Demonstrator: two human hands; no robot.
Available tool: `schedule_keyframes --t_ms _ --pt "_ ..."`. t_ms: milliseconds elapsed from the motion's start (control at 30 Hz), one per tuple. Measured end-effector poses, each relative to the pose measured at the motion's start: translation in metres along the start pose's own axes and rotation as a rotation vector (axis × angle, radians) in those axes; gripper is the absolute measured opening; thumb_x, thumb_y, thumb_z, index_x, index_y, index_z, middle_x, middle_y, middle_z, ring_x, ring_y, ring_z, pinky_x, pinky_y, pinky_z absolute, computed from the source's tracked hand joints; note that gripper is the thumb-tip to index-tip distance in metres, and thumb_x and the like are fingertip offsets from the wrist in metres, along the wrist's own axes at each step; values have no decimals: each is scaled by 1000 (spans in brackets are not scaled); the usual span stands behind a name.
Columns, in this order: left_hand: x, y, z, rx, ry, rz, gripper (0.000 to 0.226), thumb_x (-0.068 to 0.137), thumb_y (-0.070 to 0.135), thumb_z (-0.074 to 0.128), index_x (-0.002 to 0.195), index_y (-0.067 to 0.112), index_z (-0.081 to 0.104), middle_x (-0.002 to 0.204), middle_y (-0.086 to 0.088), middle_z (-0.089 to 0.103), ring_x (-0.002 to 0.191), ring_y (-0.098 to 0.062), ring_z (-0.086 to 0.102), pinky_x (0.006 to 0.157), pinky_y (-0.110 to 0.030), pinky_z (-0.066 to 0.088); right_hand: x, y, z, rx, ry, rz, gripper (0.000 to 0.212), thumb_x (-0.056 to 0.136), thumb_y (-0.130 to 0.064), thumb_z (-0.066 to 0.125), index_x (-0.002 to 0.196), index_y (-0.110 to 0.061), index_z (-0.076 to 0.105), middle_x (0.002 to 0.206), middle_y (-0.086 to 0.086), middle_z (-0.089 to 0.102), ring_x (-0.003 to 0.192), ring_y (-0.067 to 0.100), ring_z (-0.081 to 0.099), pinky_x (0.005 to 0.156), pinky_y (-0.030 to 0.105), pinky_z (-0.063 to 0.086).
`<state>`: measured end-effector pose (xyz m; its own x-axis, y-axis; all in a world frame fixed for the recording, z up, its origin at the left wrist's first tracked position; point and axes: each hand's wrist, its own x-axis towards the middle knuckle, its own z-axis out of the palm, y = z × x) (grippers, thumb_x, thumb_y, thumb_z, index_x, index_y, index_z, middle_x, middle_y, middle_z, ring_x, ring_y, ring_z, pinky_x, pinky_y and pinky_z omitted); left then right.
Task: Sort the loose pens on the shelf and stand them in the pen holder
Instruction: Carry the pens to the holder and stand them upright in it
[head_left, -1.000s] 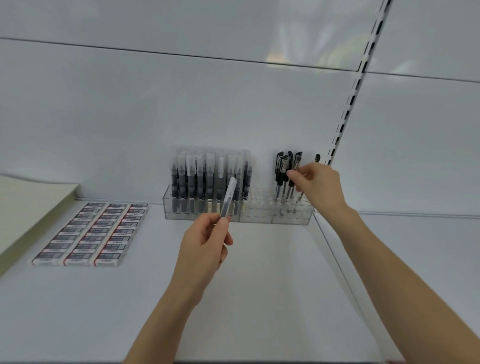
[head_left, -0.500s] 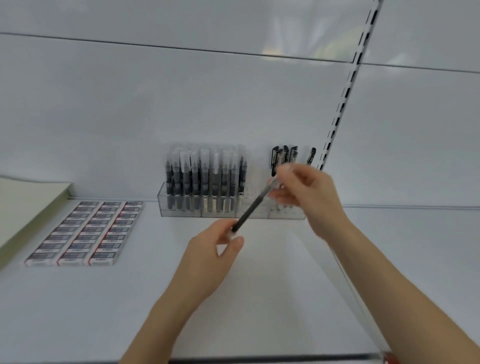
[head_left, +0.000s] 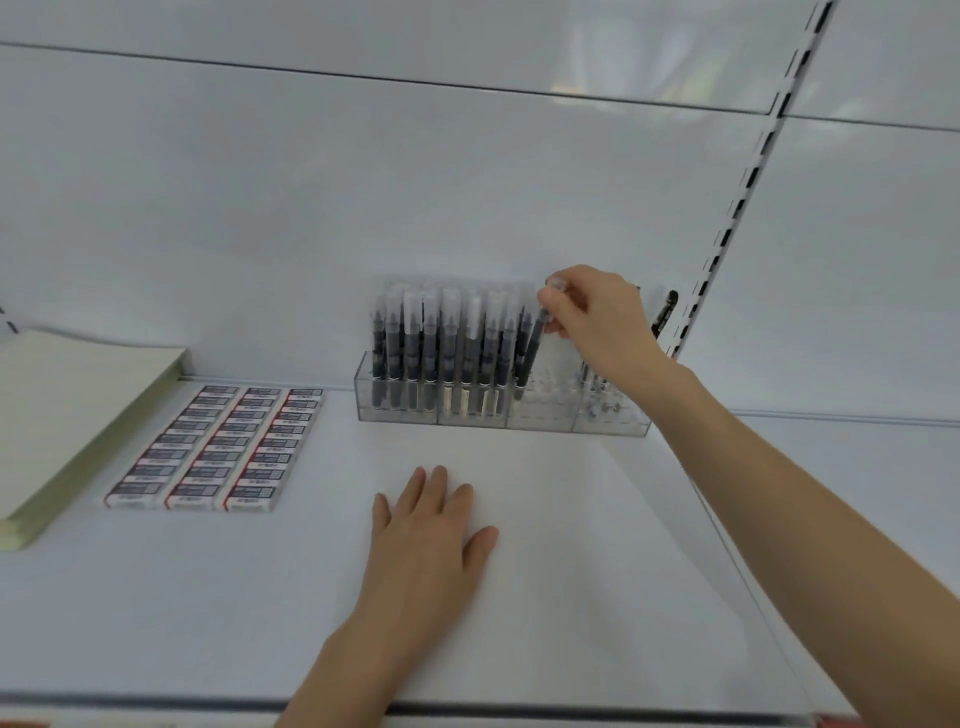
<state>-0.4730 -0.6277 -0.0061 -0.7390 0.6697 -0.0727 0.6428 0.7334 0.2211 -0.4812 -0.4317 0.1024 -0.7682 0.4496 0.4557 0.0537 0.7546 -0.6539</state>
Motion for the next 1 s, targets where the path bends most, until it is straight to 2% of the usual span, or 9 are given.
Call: schedule_keyframes --t_ms 100,233,367,467,600,800,867,933,1000 --pt "-1 0 -1 2 7 6 51 97 46 23 143 23 21 157 1 4 145 -18 -1 115 -43 4 -1 4 13 -56 -53 53 29 93 -19 51 116 -1 53 97 17 67 85 27 65 88 42 50" --pt "-1 0 -1 9 15 21 50 98 45 21 142 22 22 157 0 4 145 -20 -1 115 -45 4 -9 9 23 -21 31 112 33 93 -24 53 118 -3 50 99 14 67 91 27 64 90 42 49" --pt "-2 1 0 14 19 33 51 98 44 20 143 21 21 157 -3 4 145 -22 -1 115 -46 4 -15 10 30 -77 106 88 36 93 -23 52 123 -4 49 102 11 67 92 22 63 84 30 46" --pt "-4 0 0 -1 21 47 51 98 44 19 144 20 21 157 -4 3 145 -21 -2 115 -46 3 -25 13 37 -94 72 123 35 92 -20 55 122 -1 51 104 13 67 94 24 62 86 31 47" --pt "-6 -1 -1 2 22 60 60 93 51 6 143 22 22 157 -5 5 145 -23 -1 115 -47 5 -48 19 35 -91 30 162 32 92 -15 54 121 -1 54 107 11 66 95 18 59 85 20 44" --pt "-10 1 -6 -51 7 155 47 98 40 25 141 21 28 157 -6 7 145 -22 1 116 -43 4 -94 33 -19 -189 -16 207 19 90 -19 58 103 -9 67 101 -1 65 91 9 57 72 -1 37" --pt "-14 10 -7 -42 17 218 48 98 40 26 142 22 27 157 -5 9 145 -20 4 116 -40 4 -116 43 -44 -293 -95 254 25 90 -26 57 110 -13 65 113 -2 63 101 9 54 71 2 32" --pt "-18 25 -3 -78 30 282 47 97 37 35 140 17 33 154 -9 21 143 -23 16 116 -41 12 -139 55 -71 -368 -136 320 33 91 -31 55 120 -16 59 128 -2 56 113 13 50 76 9 28" --pt "-22 48 3 -102 103 431 40 89 32 54 120 6 59 130 -20 54 121 -36 52 99 -53 38 -164 64 -100 -412 -110 391 41 91 -33 52 128 -17 51 137 -1 49 123 15 46 86 15 28"
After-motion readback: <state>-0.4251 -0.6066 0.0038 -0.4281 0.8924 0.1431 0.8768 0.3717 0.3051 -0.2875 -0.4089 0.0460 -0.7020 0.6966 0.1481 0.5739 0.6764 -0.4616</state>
